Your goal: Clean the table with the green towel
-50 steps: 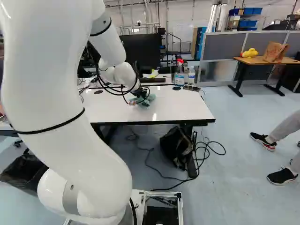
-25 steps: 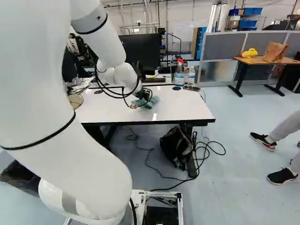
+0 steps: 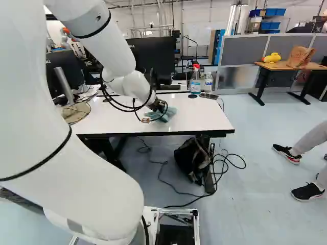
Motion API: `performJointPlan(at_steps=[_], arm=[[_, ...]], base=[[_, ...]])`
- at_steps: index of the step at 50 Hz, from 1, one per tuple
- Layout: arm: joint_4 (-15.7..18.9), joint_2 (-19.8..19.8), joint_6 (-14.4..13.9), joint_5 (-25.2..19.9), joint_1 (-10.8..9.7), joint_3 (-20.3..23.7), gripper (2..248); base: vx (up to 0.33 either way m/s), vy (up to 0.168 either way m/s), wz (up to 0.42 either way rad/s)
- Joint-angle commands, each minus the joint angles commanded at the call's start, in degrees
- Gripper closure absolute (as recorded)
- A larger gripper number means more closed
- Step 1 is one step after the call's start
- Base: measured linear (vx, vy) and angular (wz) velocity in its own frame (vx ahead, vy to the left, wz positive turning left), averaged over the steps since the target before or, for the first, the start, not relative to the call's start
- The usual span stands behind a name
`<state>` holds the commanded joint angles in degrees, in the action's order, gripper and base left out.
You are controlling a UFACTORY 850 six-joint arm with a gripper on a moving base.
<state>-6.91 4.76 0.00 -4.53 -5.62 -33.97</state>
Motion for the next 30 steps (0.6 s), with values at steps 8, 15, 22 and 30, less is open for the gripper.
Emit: performJointPlan(at_steps=[8,15,22,30], arm=[[0.0,0.0,0.0,0.0,0.0,0.0,203],[0.0,0.3,0.0,0.0,0.0,0.0,203],[0.0,0.0,0.0,0.0,0.4,-1.1,203],[0.0,-0.8,0.0,0.0,1.1,-3.1,203]], base=[[0.000,0.000,0.000],[0.000,0.000,0.000],[0.000,0.000,0.000],[0.000,0.000,0.000]])
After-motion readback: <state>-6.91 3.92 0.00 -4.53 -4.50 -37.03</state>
